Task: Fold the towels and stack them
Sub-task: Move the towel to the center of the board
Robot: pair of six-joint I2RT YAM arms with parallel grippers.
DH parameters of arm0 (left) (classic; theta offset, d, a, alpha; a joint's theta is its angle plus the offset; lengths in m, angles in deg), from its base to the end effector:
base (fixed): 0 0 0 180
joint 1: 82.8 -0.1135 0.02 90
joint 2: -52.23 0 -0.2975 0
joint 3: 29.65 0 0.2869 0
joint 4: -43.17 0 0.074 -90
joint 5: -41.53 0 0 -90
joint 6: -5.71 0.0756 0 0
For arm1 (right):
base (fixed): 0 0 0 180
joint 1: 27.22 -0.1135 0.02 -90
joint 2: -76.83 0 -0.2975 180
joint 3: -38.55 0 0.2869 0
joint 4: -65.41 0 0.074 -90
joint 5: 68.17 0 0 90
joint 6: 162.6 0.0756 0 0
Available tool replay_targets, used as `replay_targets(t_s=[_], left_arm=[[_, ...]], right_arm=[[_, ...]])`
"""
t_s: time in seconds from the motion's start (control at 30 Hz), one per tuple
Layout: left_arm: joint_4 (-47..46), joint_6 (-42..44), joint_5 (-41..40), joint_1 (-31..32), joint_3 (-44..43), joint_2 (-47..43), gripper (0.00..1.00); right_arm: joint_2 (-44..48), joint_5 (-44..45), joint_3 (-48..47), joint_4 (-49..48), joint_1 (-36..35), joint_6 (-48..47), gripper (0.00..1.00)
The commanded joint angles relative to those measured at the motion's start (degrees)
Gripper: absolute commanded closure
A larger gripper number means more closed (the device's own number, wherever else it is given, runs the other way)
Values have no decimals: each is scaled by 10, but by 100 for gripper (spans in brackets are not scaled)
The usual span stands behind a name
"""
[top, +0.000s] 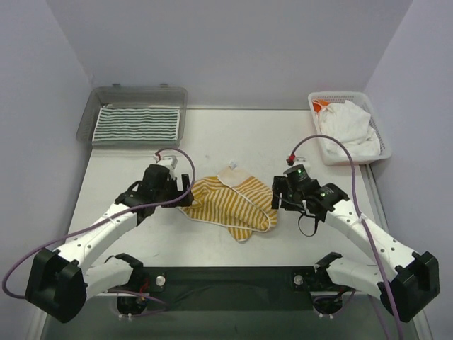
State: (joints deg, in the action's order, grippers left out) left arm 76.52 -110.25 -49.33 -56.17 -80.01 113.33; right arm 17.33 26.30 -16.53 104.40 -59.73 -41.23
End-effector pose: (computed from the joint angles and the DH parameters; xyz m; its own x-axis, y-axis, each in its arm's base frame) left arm 0.2379 -0.1180 0.2164 -0.7512 -0.1130 -0.6503 0.1220 0.9445 -0.3050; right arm 0.2254 0.1367 0.2451 -0.7489 0.1381 -0.6481 -0.1150 0.9361 0.3324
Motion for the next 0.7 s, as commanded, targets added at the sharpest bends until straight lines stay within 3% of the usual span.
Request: replay_targets(t_s=[0.0,0.2,0.43,0.67], left_arm=[[-33,-31,-33,18,-22,38,3],[-19,-66,-155,17,-63,133,5],[-30,-109,-175,15,-68,198,11],[-44,-115,-167,11,-56,239,22]], right_arm=[[-37,1,-108,2,-18,-111,37],[-203,-29,-285,-35,-48,-193,38],[-428,-20,-449,-50,-95,-205,39],[-559,46,-536,-54,-127,-219,37]])
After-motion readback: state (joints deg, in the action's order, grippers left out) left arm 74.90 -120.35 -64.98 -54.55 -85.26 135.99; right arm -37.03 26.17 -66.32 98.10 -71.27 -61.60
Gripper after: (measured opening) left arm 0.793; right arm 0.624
